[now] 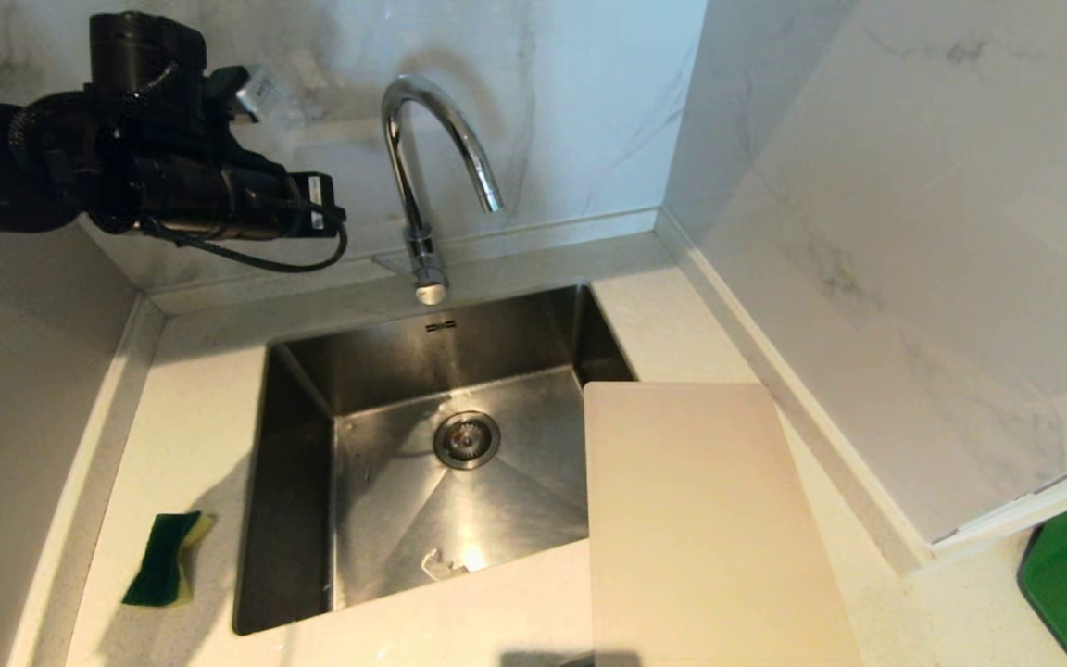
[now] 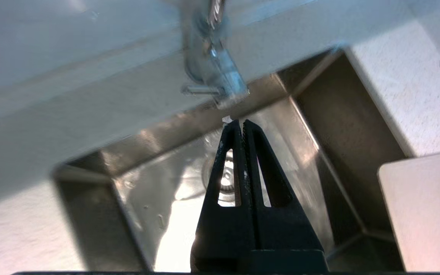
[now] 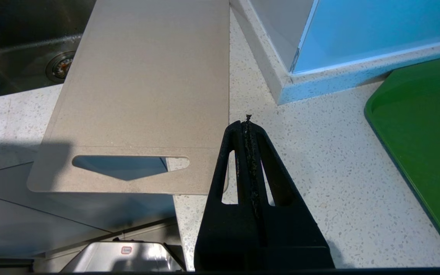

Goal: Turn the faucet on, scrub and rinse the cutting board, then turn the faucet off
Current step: Turn on the tap

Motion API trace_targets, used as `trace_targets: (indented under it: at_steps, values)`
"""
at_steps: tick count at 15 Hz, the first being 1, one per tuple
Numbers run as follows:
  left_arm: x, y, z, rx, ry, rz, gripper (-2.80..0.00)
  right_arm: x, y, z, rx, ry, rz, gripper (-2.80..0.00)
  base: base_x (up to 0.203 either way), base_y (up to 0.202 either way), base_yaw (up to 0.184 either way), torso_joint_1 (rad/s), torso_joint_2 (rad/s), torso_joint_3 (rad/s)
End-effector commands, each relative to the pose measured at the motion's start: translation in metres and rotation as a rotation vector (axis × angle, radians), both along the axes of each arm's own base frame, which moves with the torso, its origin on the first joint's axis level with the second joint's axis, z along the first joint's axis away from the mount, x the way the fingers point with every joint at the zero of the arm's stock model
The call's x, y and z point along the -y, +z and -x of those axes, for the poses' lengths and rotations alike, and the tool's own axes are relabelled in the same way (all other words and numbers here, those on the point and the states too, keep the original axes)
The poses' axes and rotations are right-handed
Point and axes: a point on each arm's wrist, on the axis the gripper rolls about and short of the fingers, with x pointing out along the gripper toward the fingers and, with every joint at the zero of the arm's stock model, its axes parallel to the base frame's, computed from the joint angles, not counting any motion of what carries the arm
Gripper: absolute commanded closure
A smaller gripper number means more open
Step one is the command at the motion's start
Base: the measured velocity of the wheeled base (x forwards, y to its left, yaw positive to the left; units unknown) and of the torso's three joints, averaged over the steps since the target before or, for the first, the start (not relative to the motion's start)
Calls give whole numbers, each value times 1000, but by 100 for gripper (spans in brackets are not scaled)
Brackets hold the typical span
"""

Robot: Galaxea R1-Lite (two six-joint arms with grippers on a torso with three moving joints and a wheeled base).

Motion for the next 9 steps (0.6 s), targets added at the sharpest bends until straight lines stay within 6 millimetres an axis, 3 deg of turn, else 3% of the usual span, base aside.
trace_targets:
  at_steps: [1,4,9]
  values:
    - [9,-30,-24,-69,-3,-7,0,0,0,0,1,0,0,0,0,0,0,0,0,0]
    - [14,-47,-36,-111,-11,36,0,0,0,0,1,0,0,0,0,0,0,0,0,0]
    - [16,-40,-41,-25,-34,64,0,0,0,0,1,0,0,0,0,0,0,0,0,0]
